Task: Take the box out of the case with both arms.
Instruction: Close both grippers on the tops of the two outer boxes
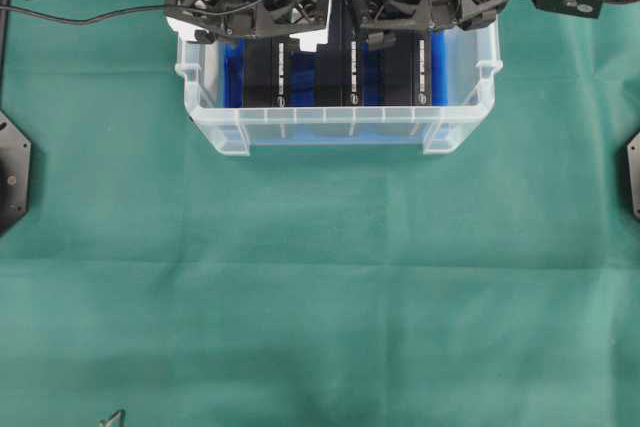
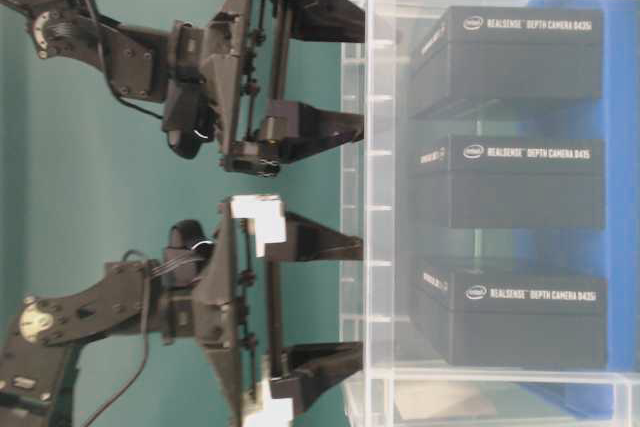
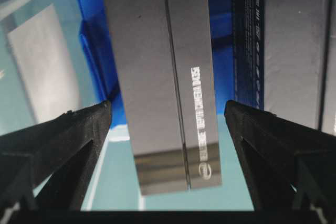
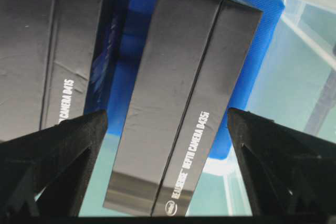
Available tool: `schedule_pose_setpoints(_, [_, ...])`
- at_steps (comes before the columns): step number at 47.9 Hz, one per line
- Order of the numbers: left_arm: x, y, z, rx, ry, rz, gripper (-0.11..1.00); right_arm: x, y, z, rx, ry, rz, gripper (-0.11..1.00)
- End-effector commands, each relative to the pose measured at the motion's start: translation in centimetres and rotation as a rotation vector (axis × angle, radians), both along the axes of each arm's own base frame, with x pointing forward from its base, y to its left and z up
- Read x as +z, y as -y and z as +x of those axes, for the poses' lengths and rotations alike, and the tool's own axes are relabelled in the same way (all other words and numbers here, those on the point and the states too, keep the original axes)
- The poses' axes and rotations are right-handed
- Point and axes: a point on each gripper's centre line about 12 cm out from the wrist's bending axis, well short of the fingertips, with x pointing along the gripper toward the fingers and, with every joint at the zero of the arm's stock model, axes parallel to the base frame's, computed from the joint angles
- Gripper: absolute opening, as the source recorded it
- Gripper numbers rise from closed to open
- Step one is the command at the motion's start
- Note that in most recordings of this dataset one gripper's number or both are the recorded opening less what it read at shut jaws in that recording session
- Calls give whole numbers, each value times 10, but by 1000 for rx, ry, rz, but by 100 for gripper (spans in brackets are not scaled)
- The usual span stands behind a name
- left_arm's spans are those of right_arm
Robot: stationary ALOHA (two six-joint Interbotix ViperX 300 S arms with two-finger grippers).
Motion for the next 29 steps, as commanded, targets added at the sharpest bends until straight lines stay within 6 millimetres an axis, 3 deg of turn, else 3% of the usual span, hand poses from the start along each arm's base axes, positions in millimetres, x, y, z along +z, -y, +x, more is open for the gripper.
schedule_pose_setpoints(1, [4,-2,2,1,28,12,89,6,0,1,2,24,-14,95])
schedule_pose_setpoints(29, [-33,-6,-6,32,-14,-10,89,-20,0,-5,13,2,-27,95])
